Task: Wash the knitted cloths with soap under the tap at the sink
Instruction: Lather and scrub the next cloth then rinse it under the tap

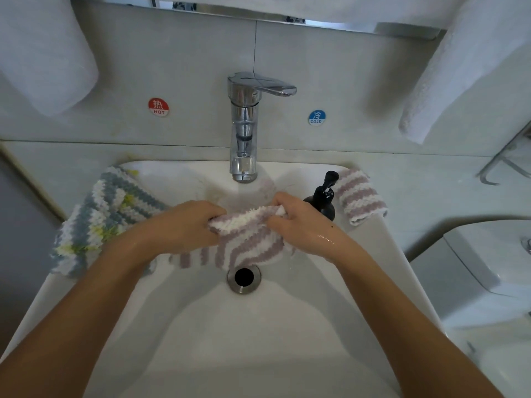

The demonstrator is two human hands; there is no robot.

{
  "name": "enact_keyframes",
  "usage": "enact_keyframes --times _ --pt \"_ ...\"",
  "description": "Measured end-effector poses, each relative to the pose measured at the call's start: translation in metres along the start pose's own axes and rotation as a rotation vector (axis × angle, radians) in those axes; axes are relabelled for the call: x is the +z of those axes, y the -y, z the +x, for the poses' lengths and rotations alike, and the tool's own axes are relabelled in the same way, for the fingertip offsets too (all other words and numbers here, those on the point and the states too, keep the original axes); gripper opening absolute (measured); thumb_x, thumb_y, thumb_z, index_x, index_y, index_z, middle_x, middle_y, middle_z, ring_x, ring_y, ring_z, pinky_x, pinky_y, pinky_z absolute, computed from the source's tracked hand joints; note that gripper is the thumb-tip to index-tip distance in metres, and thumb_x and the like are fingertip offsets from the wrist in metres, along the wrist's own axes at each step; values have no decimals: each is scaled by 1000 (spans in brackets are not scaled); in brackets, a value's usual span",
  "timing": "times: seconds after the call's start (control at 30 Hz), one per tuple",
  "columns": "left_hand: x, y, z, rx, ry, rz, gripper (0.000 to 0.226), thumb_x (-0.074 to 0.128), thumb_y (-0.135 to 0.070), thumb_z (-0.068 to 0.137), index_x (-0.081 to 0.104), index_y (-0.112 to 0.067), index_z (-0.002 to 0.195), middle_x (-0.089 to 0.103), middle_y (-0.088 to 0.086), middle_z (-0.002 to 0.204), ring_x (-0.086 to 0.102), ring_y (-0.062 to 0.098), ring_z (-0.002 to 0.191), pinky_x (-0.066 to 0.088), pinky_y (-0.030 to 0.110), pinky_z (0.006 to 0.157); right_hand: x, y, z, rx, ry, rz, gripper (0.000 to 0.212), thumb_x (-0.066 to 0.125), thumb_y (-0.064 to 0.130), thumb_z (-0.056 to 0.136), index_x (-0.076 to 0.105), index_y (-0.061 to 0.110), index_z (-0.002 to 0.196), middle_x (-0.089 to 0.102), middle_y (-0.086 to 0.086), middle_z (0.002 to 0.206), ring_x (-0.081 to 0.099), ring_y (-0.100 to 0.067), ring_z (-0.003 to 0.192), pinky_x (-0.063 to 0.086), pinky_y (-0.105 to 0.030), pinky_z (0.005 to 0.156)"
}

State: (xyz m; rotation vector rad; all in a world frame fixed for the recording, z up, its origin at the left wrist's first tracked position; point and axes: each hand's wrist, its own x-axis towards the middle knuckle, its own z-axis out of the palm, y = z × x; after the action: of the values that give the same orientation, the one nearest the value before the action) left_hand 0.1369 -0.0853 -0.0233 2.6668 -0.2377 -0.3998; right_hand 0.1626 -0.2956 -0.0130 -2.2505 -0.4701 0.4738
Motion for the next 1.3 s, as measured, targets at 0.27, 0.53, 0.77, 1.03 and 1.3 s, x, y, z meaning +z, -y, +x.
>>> enact_keyframes --times 0.27,0.53,0.77,1.03,1.3 --pt "2 -4 2 -12 -105 -246 16 46 4 91 55 -8 91 57 3 86 57 17 78 44 21 59 4 -7 5 -114 -109 51 20 47 10 98 47 29 104 47 -8 66 47 -15 54 53 -28 47" --pt "-4 -14 -7 -64 -33 -561 50 64 -54 80 52 -10 100 55 4 87 55 15 79 43 30 72 6 -3 4 -122 -191 306 12 60 29 94 55 18 96 47 11 61 40 0 40 29 -10 42" --pt "21 -43 0 60 -592 -654 41 51 -27 98 45 -7 63 35 -9 50 34 7 48 30 22 52 34 11 13 -33 -562 590 39 47 36 99 37 20 66 33 1 62 34 -13 60 31 -30 60" --pt "52 -79 12 -102 -998 -964 45 47 -14 98 37 -12 54 33 1 48 32 10 47 27 28 46 69 30 0 -118 -610 711 40 47 11 97 34 18 59 32 7 52 32 -9 52 29 -26 48" --pt "50 -76 21 -135 -969 -1073 47 46 -16 99 36 -15 54 35 -2 48 35 14 48 30 29 49 76 22 4 -28 -569 730 41 49 26 96 39 15 58 42 1 57 43 -15 59 38 -35 57"
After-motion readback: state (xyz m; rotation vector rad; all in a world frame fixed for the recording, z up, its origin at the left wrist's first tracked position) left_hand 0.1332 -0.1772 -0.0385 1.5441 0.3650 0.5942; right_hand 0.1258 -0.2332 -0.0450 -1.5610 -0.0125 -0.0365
